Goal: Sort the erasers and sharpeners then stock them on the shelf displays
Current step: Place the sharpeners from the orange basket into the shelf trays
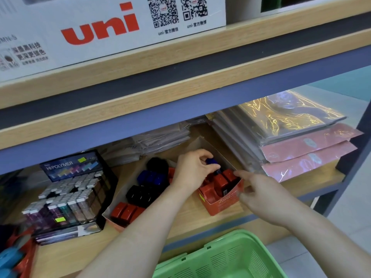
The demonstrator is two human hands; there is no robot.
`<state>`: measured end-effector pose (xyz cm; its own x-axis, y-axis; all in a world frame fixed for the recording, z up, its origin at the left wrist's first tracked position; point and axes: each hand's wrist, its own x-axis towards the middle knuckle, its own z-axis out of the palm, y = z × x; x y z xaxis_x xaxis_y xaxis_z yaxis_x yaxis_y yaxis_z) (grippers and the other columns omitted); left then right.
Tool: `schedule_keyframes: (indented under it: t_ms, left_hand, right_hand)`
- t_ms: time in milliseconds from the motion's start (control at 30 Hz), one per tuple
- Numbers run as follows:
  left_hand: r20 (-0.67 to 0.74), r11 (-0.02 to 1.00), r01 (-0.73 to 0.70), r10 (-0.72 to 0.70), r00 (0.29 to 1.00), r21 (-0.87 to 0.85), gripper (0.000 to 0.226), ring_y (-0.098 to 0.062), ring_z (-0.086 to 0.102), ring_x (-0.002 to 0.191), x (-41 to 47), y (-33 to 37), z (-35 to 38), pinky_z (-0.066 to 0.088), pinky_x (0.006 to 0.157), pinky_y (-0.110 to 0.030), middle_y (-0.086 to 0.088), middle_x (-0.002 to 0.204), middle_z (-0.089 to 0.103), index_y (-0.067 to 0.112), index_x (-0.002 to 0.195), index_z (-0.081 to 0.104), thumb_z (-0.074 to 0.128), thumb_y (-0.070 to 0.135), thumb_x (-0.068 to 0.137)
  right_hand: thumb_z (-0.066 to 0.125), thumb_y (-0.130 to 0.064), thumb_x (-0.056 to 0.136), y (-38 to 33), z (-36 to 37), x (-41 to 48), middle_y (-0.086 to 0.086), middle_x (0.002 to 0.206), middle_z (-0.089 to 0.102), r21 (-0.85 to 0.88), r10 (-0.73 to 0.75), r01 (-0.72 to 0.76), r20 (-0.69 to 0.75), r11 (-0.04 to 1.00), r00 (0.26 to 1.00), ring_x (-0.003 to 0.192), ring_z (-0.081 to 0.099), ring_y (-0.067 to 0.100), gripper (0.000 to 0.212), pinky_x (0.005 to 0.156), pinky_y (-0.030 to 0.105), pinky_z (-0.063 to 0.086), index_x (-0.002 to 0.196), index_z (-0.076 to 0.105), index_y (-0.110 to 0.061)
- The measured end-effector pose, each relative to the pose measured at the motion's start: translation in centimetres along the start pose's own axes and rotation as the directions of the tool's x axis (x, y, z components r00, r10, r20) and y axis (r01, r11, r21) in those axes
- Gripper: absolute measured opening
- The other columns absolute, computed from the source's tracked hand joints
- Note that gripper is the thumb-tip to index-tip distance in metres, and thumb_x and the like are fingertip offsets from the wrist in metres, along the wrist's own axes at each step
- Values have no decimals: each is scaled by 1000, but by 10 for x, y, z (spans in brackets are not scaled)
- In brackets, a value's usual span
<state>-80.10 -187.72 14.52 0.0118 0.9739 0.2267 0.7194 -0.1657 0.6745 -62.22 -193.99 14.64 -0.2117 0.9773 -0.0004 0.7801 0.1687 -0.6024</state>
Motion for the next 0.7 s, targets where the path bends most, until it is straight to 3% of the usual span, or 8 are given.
schedule_keyframes:
  t_ms: [133,267,367,433,500,567,700]
  left_hand:
    - [41,991,-119,117,992,59,31,-8,62,79,5,-3,9,52,77,-28,4,92,66,17,100,75,80,33,74]
    - [86,970,-216,207,975,116,23,-11,60,94,4,-11,9,47,91,-35,3,98,68,19,98,76,58,33,94]
    - [236,908,-265,193,952,326,37,-17,48,121,-2,-8,-2,29,109,-34,2,128,58,23,126,62,41,39,100]
    - [215,910,-235,168,962,341,41,-17,41,130,-16,-3,-15,29,111,-32,3,140,49,25,139,49,41,37,100]
    - [99,949,-187,167,981,255,35,-10,50,120,-40,2,-37,39,106,-29,7,132,55,27,132,55,47,27,98]
    - [74,951,-218,206,976,218,28,-1,56,104,-72,4,-67,43,97,-22,14,115,63,30,116,67,51,19,95]
    - [279,902,-332,255,926,277,27,2,59,85,-147,-18,-134,46,81,-17,15,90,68,26,99,73,49,19,87]
  right_hand:
    - [55,-23,91,-1,5,2,1,107,70,18,-39,39,-5,999,999,98,64,16,47,81,25,46,138,52,-24]
    - [55,-22,90,-4,9,1,5,112,68,-47,-69,68,-15,997,998,105,61,20,50,87,30,47,139,50,-19]
    - [53,-20,88,-7,6,-2,5,123,61,-153,-76,64,-70,986,995,111,58,24,53,88,32,47,140,47,-25]
    - [52,-19,85,-14,3,-5,3,124,56,-260,-123,83,-140,962,982,109,56,27,53,86,34,48,137,47,-27]
    - [53,-20,88,-27,1,-10,-1,125,55,-286,-193,136,-182,949,964,109,56,25,48,87,34,48,135,50,-27]
    - [54,-24,90,-46,4,-21,-4,116,58,-253,-276,231,-158,939,948,103,59,21,37,85,36,49,126,56,-29]
    - [48,-27,91,-92,41,-48,-10,101,61,-222,-430,446,118,867,895,99,60,17,26,80,32,48,115,57,-31]
